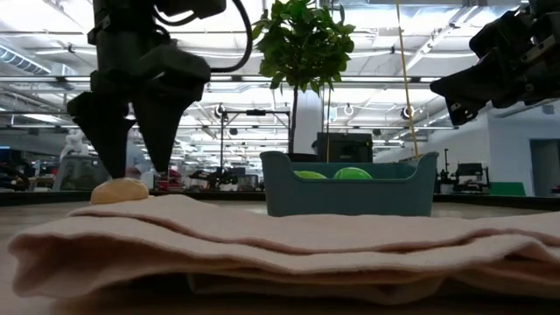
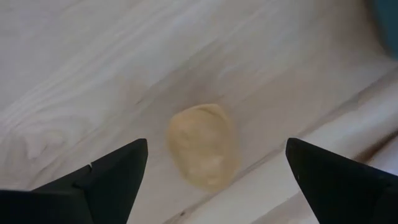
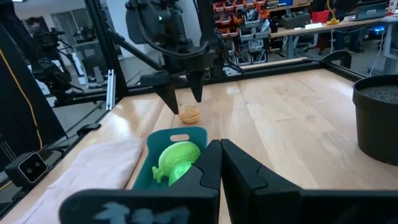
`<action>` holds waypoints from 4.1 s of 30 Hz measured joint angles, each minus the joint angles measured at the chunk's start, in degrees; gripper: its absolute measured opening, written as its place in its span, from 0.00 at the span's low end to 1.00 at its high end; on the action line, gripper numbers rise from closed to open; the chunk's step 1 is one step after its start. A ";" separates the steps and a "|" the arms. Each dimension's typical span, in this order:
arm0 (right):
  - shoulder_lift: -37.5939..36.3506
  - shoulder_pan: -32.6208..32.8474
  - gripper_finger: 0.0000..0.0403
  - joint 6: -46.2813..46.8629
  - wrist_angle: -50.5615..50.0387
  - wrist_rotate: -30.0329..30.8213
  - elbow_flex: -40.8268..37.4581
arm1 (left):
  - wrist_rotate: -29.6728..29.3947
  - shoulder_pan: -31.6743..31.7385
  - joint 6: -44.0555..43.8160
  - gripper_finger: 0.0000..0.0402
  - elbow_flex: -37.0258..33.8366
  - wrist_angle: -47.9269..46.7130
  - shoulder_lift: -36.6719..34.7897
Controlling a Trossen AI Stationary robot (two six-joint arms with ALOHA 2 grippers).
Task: Pick and placing Produce into tupperware
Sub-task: Put the brown potato into the blue bin
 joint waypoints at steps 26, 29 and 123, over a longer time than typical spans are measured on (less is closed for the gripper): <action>0.09 0.00 0.00 0.02 -0.33 0.00 0.00 | 1.55 -0.04 2.46 0.97 -1.20 2.32 4.96; 0.09 0.00 0.00 0.02 -0.46 0.00 0.00 | 2.77 -0.04 3.32 0.97 -1.20 2.86 5.61; 0.09 0.00 0.00 0.02 -0.46 0.02 0.00 | 0.03 5.27 31.65 0.52 31.69 -9.54 5.88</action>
